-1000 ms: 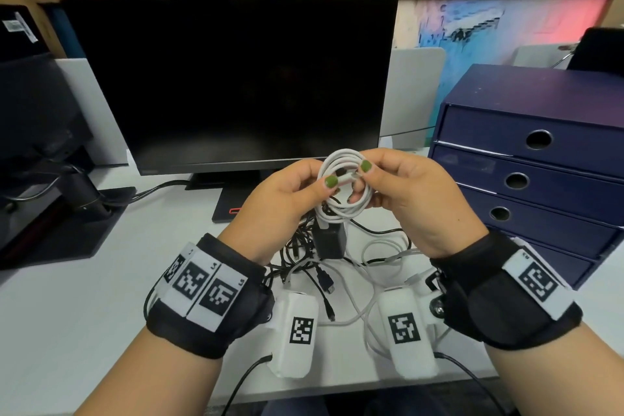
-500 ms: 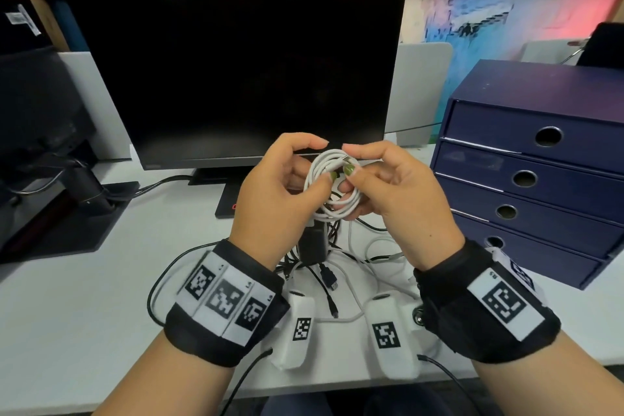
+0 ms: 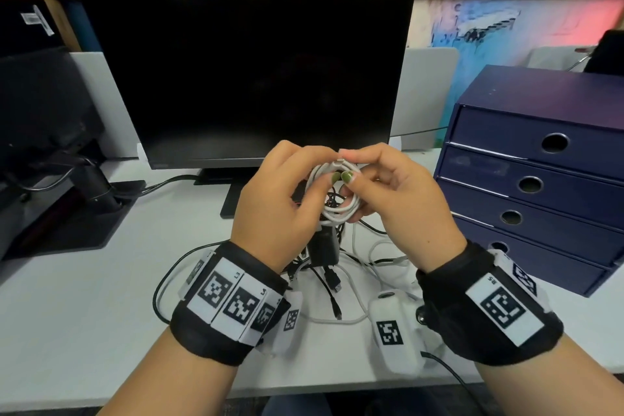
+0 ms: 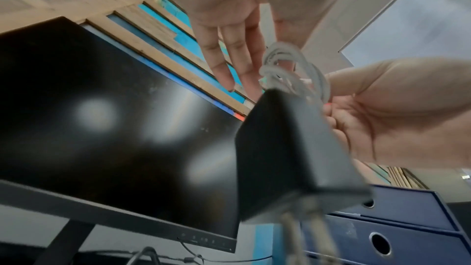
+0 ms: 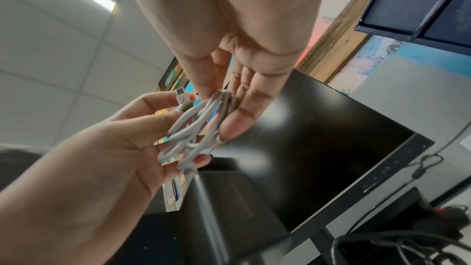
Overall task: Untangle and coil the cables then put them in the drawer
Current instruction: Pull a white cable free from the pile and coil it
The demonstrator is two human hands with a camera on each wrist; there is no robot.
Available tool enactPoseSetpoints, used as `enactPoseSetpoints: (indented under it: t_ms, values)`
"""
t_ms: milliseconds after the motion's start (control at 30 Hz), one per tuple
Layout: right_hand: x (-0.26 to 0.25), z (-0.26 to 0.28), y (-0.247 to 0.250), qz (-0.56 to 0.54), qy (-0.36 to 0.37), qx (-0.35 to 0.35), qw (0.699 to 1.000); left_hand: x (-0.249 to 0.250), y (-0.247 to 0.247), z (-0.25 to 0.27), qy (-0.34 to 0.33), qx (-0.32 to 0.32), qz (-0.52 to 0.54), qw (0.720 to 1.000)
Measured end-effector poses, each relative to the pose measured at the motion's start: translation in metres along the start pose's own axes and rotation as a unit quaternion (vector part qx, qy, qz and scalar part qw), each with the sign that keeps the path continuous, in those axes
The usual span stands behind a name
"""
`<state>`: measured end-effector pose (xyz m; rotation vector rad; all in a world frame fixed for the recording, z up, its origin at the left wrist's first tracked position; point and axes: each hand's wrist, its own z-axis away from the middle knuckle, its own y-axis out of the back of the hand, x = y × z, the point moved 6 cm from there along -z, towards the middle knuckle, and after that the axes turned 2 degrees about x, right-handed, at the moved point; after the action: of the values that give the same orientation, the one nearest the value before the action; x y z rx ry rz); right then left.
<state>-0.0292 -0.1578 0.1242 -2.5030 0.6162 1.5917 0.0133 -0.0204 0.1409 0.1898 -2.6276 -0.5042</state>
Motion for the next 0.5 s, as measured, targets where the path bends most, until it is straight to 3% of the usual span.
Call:
enactPoseSetpoints:
  t_ms: [233,400,500]
  values:
    - [0.007,0.000,-0.005,0.023,0.011,-0.019,0.999,-0.014,-0.007,-0.001,0.101,-0.006,0.090,0.991]
    - [0.020,0.001,-0.002,0.063,-0.011,-0.018,0.998,-0.016,-0.018,0.002,0.188,-0.015,0.126,0.974]
    - [0.025,0.004,0.001,0.078,-0.036,-0.028,0.996,-0.017,-0.020,0.000,0.205,-0.019,0.129,0.970]
